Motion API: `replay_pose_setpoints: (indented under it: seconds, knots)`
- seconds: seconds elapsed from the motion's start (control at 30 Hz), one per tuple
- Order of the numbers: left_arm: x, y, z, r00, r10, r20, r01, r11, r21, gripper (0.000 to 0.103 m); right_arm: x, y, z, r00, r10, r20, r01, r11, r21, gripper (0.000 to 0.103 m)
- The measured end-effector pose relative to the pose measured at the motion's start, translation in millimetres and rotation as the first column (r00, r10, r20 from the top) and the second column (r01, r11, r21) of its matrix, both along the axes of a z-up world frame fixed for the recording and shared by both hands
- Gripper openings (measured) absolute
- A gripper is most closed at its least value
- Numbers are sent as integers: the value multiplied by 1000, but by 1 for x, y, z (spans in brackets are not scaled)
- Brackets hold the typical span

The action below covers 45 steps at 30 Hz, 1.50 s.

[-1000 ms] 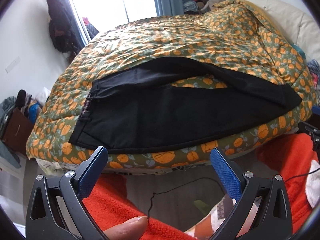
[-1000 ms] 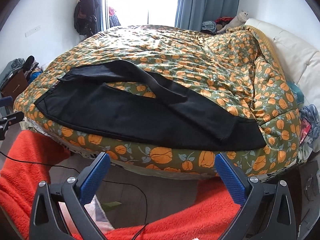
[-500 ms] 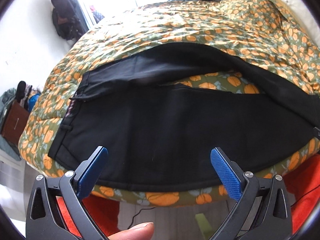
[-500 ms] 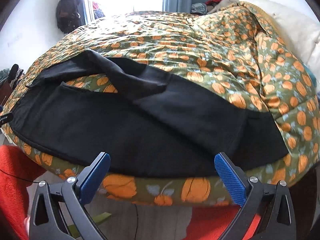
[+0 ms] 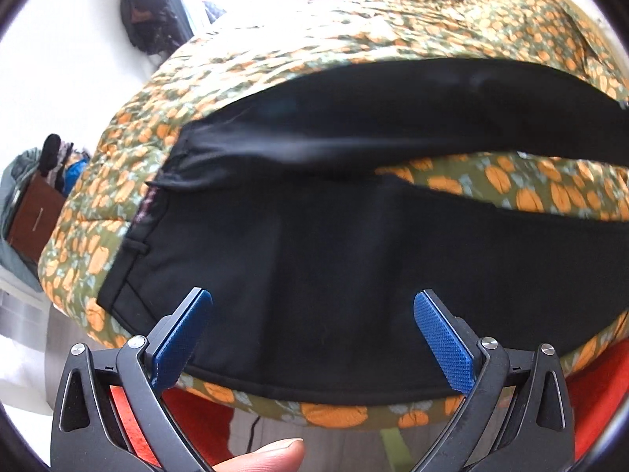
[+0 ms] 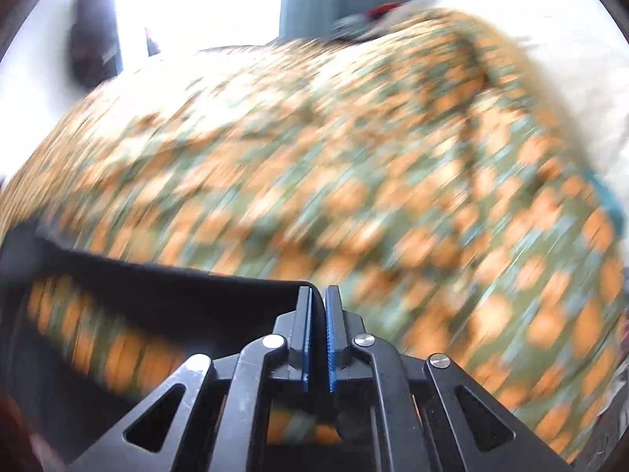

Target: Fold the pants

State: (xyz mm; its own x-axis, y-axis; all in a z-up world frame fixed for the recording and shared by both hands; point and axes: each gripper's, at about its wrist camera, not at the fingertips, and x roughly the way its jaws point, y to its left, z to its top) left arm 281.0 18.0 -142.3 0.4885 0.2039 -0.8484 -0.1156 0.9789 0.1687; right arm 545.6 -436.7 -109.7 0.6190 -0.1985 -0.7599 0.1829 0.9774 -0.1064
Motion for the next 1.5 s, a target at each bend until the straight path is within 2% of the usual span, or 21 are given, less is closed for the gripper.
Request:
replay_pose_setpoints:
  seconds: [0.03,0.07,0.17,0.3,0.37,0.43,0.57,0.67,0.7,0.73,0.77,0.8,0.87,0.93,1.03,1.13,1.17,1.2,1.23,1.4,1.5]
  knots:
    - [4,4,2,1000,15,5,-15,1000,0,103,24,-16,8,997,-83,-9,82,996,-44,76]
    - [8,9,2,999,32,9,-32,999,-3,103,41,-28,15,986,-169,-3,168,980,-102,84]
    - [17,22,-9,998,68,3,-68,998,7,103,43,-33,10,985,-172,31,172,985,-18,84]
    - [42,34,-30,996,80,-46,-79,996,32,103,17,-17,-61,997,-60,-51,74,941,331,80]
    - [60,39,-30,996,85,-13,-84,995,52,103,6,-17,-109,994,-53,-91,96,816,570,69]
    - [84,49,-27,994,101,49,-105,991,79,103,4,-26,-140,987,-115,-108,158,695,702,59]
    - [131,82,-32,971,191,142,-206,973,103,103,29,-63,-181,941,-310,-137,293,541,788,59]
    - [157,99,-52,963,241,123,-256,959,120,103,52,-81,-198,922,-360,-141,291,407,866,59]
    - [162,103,-60,962,251,107,-264,956,127,103,59,-80,-193,927,-353,-127,275,410,870,50]
    - [164,105,-70,962,259,84,-268,953,141,102,65,-79,-180,936,-337,-99,258,468,846,16]
    - [163,105,-76,964,256,72,-264,954,142,102,68,-76,-161,949,-309,-61,241,591,770,5]
    - [159,105,-79,967,247,69,-254,958,132,102,69,-72,-151,955,-287,-70,255,684,684,5]
    - [153,104,-75,971,225,85,-234,964,128,102,61,-67,-153,944,-285,-166,329,783,528,6]
    - [158,102,-64,974,201,101,-214,967,138,103,47,-65,-154,934,-306,-184,357,817,453,42]
    - [179,104,-43,972,178,157,-194,977,92,103,25,-44,-122,934,-352,-63,354,885,303,71]
    - [214,106,-43,976,136,170,-157,981,115,103,-6,-6,-94,967,-254,16,235,914,330,78]
    - [233,110,-63,982,155,107,-177,953,245,103,-17,9,-89,977,-214,21,193,915,355,78]
    - [249,118,-87,976,216,29,-209,894,397,103,-24,23,-87,982,-185,21,164,912,375,78]
    - [257,133,-108,962,271,-23,-229,852,471,103,-40,37,-85,988,-154,20,133,908,398,78]
    - [244,172,-84,924,379,53,-366,833,414,102,-96,104,-78,999,-15,48,-6,914,406,79]
    - [205,157,-45,948,303,98,-318,918,238,102,-145,134,-88,998,54,30,-61,923,380,81]
